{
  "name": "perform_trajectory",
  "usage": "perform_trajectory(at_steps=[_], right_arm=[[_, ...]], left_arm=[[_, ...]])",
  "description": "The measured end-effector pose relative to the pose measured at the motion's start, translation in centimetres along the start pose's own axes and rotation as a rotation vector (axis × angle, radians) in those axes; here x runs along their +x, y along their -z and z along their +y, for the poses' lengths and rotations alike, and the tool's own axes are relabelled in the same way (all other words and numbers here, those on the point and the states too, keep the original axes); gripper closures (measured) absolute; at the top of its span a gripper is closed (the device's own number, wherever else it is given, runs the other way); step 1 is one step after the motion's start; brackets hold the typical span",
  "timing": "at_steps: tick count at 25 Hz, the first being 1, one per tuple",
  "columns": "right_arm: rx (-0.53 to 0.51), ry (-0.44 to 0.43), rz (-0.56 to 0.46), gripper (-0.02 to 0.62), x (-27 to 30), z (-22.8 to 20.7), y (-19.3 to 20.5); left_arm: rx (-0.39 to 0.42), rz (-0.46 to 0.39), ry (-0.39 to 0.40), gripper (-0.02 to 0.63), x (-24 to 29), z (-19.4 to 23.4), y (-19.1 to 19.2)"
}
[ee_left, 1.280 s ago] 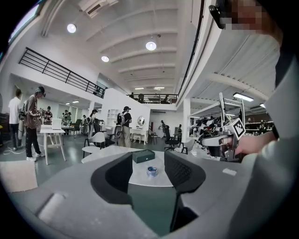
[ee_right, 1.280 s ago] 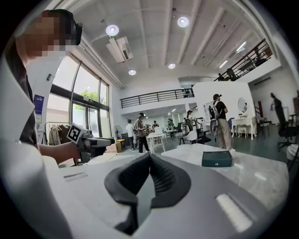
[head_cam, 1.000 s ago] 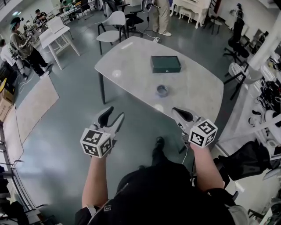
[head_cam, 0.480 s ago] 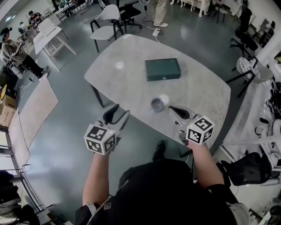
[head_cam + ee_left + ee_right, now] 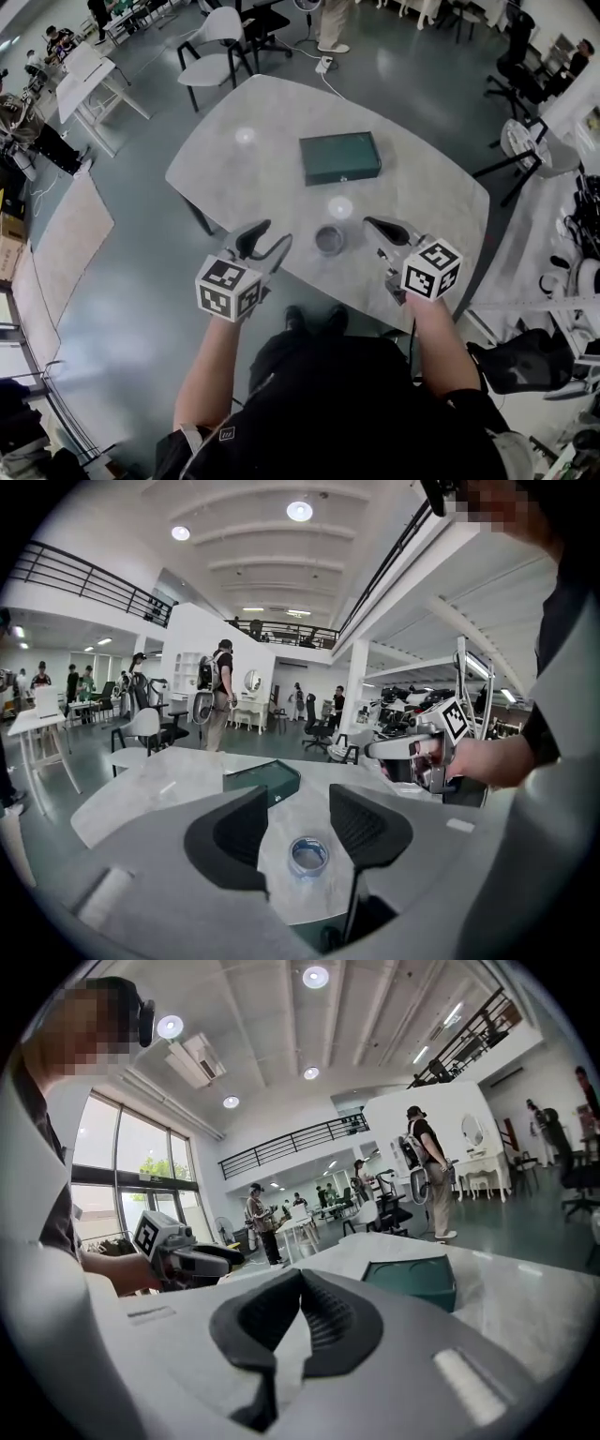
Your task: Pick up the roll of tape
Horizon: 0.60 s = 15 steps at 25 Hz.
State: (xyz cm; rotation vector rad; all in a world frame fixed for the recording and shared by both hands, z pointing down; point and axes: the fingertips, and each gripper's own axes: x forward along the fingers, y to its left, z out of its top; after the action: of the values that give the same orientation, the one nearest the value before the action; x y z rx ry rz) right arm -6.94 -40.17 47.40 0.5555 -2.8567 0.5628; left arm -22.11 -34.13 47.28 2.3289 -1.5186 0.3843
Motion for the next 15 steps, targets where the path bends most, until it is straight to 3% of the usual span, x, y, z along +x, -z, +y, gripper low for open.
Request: perform_trajectory(at_steps=[8, 15], right_arm=[[0.051, 0.062, 0.019, 0.592, 1.8, -1.0, 0.9], [0.099, 0.114, 0.034, 0.592, 2.0, -2.4, 2.5]], left_arm=[[0.090, 0.096, 0.105, 0.391, 3.9, 2.1, 1.3], [0.236, 0.232, 0.271, 0.391, 9.1, 0.9, 5.0]])
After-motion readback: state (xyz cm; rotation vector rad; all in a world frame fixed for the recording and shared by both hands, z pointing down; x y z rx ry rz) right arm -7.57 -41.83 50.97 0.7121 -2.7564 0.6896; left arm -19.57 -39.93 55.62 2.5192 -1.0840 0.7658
